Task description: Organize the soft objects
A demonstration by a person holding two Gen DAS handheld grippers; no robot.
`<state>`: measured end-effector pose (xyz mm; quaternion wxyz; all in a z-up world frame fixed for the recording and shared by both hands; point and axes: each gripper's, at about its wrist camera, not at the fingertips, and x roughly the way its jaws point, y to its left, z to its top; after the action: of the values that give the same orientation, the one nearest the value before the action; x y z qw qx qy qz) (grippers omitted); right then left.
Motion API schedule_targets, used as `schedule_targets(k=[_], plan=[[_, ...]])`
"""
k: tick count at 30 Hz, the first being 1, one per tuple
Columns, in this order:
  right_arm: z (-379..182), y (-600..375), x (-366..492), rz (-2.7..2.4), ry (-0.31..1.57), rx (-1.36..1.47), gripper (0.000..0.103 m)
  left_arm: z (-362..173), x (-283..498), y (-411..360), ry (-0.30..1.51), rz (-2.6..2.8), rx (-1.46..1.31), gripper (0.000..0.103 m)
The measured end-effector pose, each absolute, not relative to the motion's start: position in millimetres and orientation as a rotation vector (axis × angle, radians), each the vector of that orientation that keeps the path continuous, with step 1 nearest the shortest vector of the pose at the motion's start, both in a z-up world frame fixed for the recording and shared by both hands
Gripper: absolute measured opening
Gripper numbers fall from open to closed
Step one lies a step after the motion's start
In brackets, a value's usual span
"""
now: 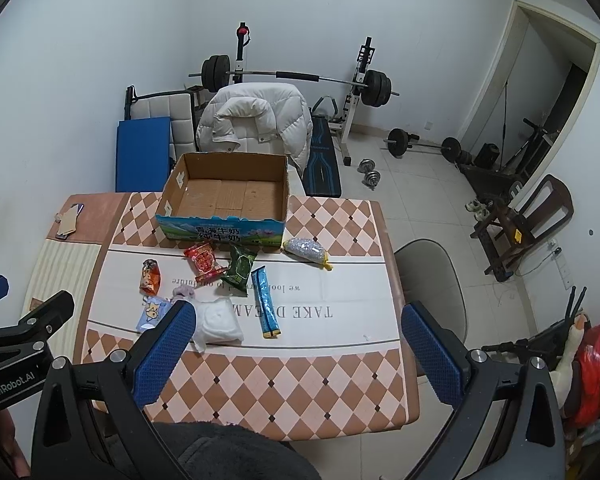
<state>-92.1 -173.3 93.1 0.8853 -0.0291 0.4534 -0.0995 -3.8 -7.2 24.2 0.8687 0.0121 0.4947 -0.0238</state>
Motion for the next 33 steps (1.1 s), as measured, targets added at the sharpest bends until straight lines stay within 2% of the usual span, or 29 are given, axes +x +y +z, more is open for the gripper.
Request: schedule_targets(k=[27,33], plan=[[96.0,-183.9,-93.5,-0.192,0.932,-0.045,0.103,32.9,-3.3,-16.6,1.023,-0.04,0.026,0.103],[84.1,-186.8,-87.1,-0.173,0.931,-0.006,0.103,10.6,21.3,-14.7,1.069,-0.068,0.1,0.103]])
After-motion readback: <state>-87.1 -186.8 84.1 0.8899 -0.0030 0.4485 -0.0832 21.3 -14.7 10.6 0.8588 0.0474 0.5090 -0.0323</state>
